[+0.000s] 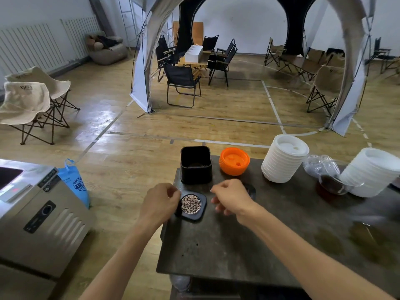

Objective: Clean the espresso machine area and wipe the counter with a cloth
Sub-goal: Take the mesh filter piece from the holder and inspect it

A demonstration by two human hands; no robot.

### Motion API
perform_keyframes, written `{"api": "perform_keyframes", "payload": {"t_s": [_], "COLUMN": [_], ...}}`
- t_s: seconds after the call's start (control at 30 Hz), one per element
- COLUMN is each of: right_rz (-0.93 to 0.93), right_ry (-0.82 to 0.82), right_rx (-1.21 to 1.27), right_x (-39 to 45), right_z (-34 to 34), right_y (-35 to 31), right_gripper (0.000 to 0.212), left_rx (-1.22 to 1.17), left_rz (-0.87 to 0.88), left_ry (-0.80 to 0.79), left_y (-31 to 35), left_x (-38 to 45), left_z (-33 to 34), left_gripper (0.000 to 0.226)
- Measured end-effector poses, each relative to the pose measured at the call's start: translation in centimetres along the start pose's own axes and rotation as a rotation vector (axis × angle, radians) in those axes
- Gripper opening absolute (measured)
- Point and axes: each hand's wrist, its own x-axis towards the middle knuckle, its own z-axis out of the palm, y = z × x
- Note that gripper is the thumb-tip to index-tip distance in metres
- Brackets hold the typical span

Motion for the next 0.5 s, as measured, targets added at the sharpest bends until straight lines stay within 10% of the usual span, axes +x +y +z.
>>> {"api": "perform_keyframes", "payload": {"t_s": [0.3, 0.5], "right_rz": [0.084, -0.155], "right_ry": [-0.066, 0.071], "right_rx": [-0.083, 0.067], "right_x": [-1.3, -2.3], "right_z": [1.9, 0.7], "right_y": [0.3, -0.5], "right_gripper": [0.016, 0.010], "left_rx": [0.173, -0.257], "left_rz": [-0.117, -0.056], "left_ry": [-0.066, 0.021], "left_y": [0.8, 1.0], "left_x": [-0.5, -1.6], "left_z": [1.1, 0.2], "left_gripper": [0.014, 0.007]}}
